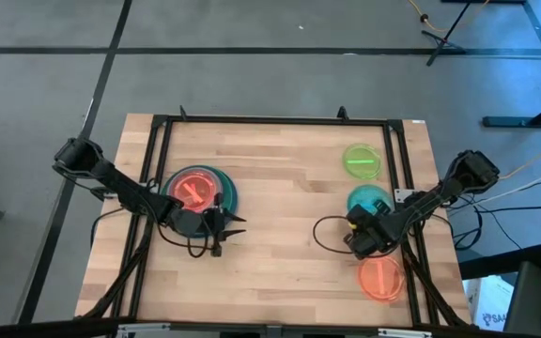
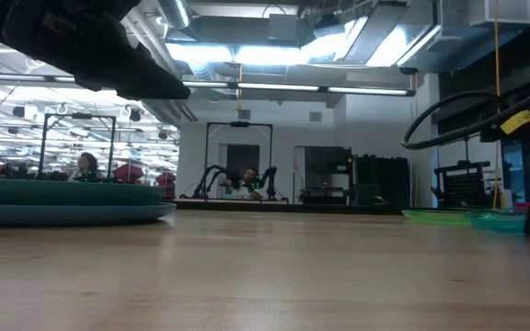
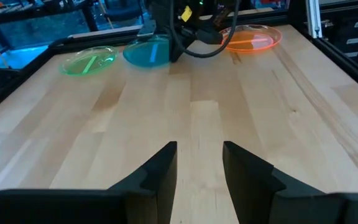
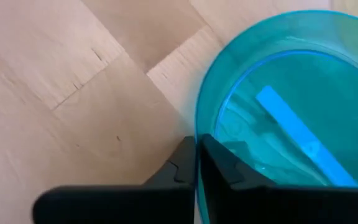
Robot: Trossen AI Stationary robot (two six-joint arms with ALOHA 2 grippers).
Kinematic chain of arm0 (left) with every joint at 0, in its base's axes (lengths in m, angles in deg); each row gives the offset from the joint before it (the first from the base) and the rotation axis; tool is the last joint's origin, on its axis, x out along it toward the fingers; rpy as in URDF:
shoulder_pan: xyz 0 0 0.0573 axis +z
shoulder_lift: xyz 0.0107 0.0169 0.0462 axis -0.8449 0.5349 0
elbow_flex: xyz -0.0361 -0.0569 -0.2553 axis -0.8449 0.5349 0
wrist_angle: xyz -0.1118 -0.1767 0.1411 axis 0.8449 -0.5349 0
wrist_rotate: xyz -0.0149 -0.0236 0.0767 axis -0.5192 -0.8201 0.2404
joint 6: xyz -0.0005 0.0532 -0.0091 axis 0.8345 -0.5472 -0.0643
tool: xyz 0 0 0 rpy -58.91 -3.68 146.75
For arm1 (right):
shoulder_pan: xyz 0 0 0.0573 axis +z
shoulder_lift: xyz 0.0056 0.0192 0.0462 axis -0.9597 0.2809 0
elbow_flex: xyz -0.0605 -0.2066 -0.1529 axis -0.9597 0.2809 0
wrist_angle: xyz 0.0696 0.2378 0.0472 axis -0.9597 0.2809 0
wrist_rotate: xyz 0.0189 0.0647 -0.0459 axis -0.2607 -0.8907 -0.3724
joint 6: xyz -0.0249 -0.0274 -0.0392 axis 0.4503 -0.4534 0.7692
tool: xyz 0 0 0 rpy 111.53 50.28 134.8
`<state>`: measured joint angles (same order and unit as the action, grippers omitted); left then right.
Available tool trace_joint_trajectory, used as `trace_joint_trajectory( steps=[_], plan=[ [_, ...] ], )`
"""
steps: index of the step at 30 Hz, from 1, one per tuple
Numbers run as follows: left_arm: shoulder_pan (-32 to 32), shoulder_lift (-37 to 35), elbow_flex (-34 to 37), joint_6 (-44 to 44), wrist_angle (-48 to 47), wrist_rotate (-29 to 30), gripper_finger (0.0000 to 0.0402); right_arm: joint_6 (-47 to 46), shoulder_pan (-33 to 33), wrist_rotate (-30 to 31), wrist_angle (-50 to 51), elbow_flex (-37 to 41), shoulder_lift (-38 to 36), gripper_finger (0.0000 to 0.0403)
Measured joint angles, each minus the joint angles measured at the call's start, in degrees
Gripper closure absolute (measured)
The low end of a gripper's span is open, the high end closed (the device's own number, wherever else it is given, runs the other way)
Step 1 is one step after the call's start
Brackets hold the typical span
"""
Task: Stack plastic plates
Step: Stack the small blue plate on top of the small orange plate
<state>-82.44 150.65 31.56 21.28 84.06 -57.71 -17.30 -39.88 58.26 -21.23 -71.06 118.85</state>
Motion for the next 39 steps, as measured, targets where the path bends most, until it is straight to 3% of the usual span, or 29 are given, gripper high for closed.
trace_joint_trajectory(
  steps=[7,15,22,32,39],
  plan=[
    [0.02,0.00,0.00,-0.02,0.00,-0.04,0.0279,8.59,-0.13,4.15,-4.38,-2.78,0.17,0.0395],
    [0.02,0.00,0.00,-0.02,-0.01,-1.07,0.0279,29.50,-0.13,4.26,-24.10,-2.90,0.20,0.0401],
    [0.02,0.00,0.00,-0.04,0.00,-1.09,0.0279,41.37,-0.13,3.77,-36.30,-2.93,0.17,0.0402],
    [0.01,0.00,-0.02,-0.07,0.00,-1.16,0.0279,55.54,-0.11,0.57,-55.49,-2.97,5.54,0.0402],
    [0.00,-0.02,-0.04,-0.33,0.00,-1.16,0.0279,57.00,-0.57,0.33,-64.49,-3.02,10.52,0.0402]
  ],
)
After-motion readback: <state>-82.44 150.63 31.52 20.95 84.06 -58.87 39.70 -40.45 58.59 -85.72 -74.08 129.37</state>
